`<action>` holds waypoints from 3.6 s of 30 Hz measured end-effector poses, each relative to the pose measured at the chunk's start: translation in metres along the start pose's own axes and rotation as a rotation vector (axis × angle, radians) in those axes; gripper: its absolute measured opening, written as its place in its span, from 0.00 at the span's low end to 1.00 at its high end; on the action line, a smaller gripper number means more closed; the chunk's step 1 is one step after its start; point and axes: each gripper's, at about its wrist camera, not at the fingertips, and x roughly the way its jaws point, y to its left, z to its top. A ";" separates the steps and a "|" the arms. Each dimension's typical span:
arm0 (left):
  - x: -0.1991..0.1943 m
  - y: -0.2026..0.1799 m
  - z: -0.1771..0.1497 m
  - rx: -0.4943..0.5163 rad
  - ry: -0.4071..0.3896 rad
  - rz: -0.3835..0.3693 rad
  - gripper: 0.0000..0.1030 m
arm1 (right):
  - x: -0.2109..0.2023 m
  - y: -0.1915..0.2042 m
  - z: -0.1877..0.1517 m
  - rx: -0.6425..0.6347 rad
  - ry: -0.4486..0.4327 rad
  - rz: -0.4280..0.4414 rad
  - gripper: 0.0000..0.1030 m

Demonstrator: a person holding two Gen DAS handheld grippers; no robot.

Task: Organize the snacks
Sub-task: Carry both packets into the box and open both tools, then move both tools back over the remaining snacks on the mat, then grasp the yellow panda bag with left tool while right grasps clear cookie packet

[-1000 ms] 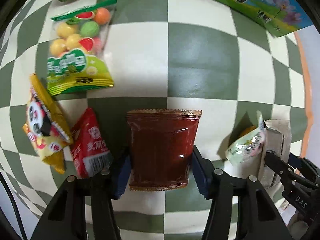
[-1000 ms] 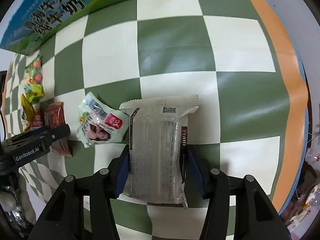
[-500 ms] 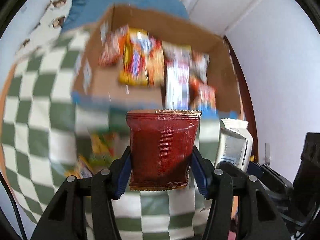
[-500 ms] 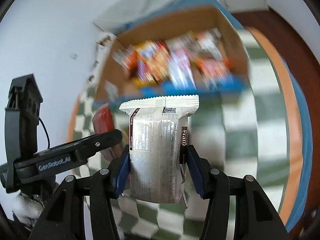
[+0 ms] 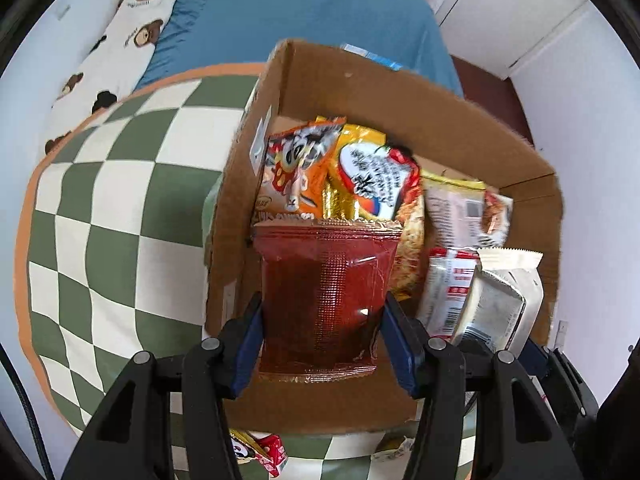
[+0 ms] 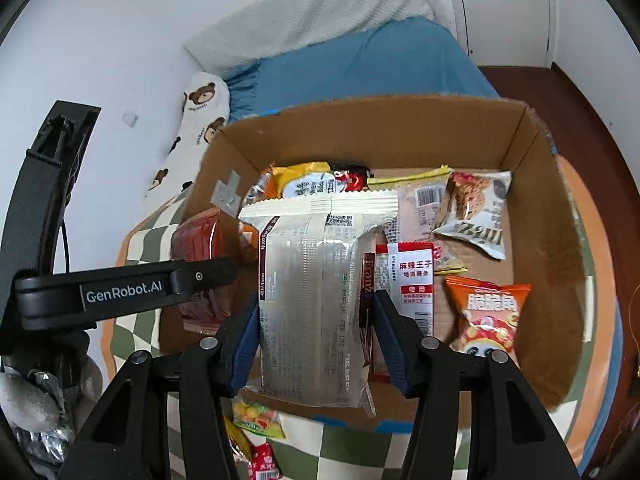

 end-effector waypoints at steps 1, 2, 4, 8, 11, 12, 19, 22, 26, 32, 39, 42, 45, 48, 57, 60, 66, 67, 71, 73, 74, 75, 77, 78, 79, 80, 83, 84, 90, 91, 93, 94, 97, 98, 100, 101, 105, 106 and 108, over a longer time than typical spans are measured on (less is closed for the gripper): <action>0.006 0.002 0.001 -0.008 0.015 -0.002 0.51 | 0.006 -0.002 0.000 0.001 0.006 -0.004 0.55; 0.007 0.002 -0.001 -0.013 0.024 -0.004 0.51 | 0.013 -0.005 0.000 0.001 0.013 -0.006 0.55; 0.017 0.003 -0.003 -0.007 0.042 -0.003 0.51 | 0.022 -0.008 -0.001 0.004 0.025 -0.008 0.55; 0.028 0.001 -0.012 -0.001 0.079 0.025 0.54 | 0.047 -0.016 -0.003 0.030 0.115 0.020 0.73; 0.033 0.000 -0.018 0.004 0.072 0.004 0.74 | 0.055 -0.018 -0.007 0.001 0.154 -0.014 0.92; 0.033 0.000 -0.019 0.005 0.064 0.001 0.81 | 0.056 -0.020 -0.009 -0.003 0.160 -0.025 0.92; 0.027 -0.008 -0.033 0.028 0.005 0.023 0.81 | 0.045 -0.034 -0.012 0.013 0.135 -0.091 0.94; 0.021 -0.013 -0.042 0.044 -0.037 0.037 0.81 | 0.034 -0.040 -0.013 0.021 0.106 -0.129 0.94; 0.011 -0.019 -0.054 0.064 -0.091 0.051 0.81 | 0.021 -0.048 -0.017 0.016 0.074 -0.176 0.94; -0.007 -0.028 -0.071 0.105 -0.169 0.083 0.81 | -0.004 -0.052 -0.024 -0.006 0.011 -0.230 0.94; -0.034 -0.033 -0.093 0.124 -0.263 0.087 0.81 | -0.041 -0.051 -0.036 -0.015 -0.068 -0.254 0.94; -0.050 -0.036 -0.106 0.130 -0.312 0.084 0.81 | -0.059 -0.048 -0.045 -0.018 -0.105 -0.257 0.94; -0.065 -0.038 -0.118 0.140 -0.355 0.090 0.81 | -0.078 -0.046 -0.054 -0.022 -0.137 -0.259 0.94; -0.082 -0.043 -0.133 0.155 -0.404 0.102 0.81 | -0.098 -0.042 -0.063 -0.027 -0.177 -0.261 0.94; -0.121 -0.052 -0.170 0.165 -0.493 0.077 0.81 | -0.152 -0.027 -0.090 -0.047 -0.278 -0.265 0.94; -0.129 -0.054 -0.180 0.164 -0.519 0.075 0.81 | -0.165 -0.024 -0.098 -0.042 -0.297 -0.256 0.94; -0.131 -0.056 -0.194 0.150 -0.532 0.092 0.81 | -0.174 -0.028 -0.117 -0.014 -0.284 -0.200 0.94; -0.126 -0.052 -0.197 0.135 -0.517 0.100 0.81 | -0.170 -0.031 -0.121 -0.007 -0.255 -0.182 0.94; -0.094 -0.028 -0.212 0.073 -0.423 0.131 0.81 | -0.122 -0.055 -0.152 0.064 -0.065 -0.090 0.94; -0.071 -0.007 -0.224 0.028 -0.357 0.165 0.81 | -0.089 -0.072 -0.171 0.118 0.044 -0.048 0.90; -0.061 0.002 -0.230 0.006 -0.328 0.178 0.81 | -0.075 -0.079 -0.180 0.144 0.087 -0.027 0.86; -0.050 0.014 -0.236 -0.022 -0.297 0.192 0.81 | -0.057 -0.088 -0.191 0.174 0.143 -0.004 0.77; -0.028 0.042 -0.252 -0.091 -0.233 0.223 0.81 | -0.031 -0.101 -0.210 0.221 0.214 0.025 0.71; -0.017 0.056 -0.255 -0.132 -0.194 0.225 0.81 | -0.016 -0.109 -0.220 0.256 0.246 0.038 0.71; -0.005 0.071 -0.260 -0.178 -0.150 0.214 0.81 | -0.006 -0.115 -0.227 0.277 0.264 0.042 0.71; 0.004 0.083 -0.263 -0.217 -0.114 0.203 0.81 | 0.002 -0.119 -0.232 0.299 0.274 0.040 0.71; 0.030 0.112 -0.276 -0.325 -0.008 0.129 0.81 | 0.031 -0.130 -0.248 0.372 0.340 0.056 0.71; 0.037 0.117 -0.279 -0.346 0.013 0.112 0.81 | 0.038 -0.130 -0.250 0.387 0.351 0.064 0.71; 0.063 0.105 -0.262 -0.149 0.017 0.200 0.81 | 0.059 -0.117 -0.257 0.346 0.347 0.021 0.65; 0.069 0.095 -0.255 -0.049 0.022 0.229 0.81 | 0.060 -0.112 -0.255 0.319 0.345 0.006 0.64; 0.079 0.079 -0.245 0.115 0.029 0.281 0.81 | 0.064 -0.104 -0.254 0.274 0.349 -0.024 0.64; 0.085 0.073 -0.243 0.184 0.040 0.306 0.81 | 0.066 -0.099 -0.253 0.251 0.356 -0.037 0.64; 0.103 0.057 -0.239 0.358 0.068 0.364 0.81 | 0.071 -0.084 -0.251 0.191 0.364 -0.081 0.64; 0.104 0.057 -0.237 0.367 0.062 0.363 0.81 | 0.073 -0.078 -0.250 0.164 0.370 -0.103 0.64; 0.103 0.063 -0.229 0.330 0.054 0.338 0.81 | 0.075 -0.071 -0.250 0.150 0.387 -0.100 0.65; 0.101 0.067 -0.224 0.302 0.050 0.326 0.81 | 0.075 -0.068 -0.249 0.161 0.397 -0.091 0.66; 0.101 0.095 -0.212 0.147 0.088 0.197 0.81 | 0.074 -0.067 -0.250 0.216 0.395 -0.082 0.77; 0.104 0.099 -0.212 0.122 0.107 0.164 0.81 | 0.075 -0.068 -0.251 0.237 0.396 -0.079 0.77; 0.110 0.105 -0.214 0.088 0.139 0.127 0.81 | 0.080 -0.069 -0.256 0.281 0.397 -0.078 0.77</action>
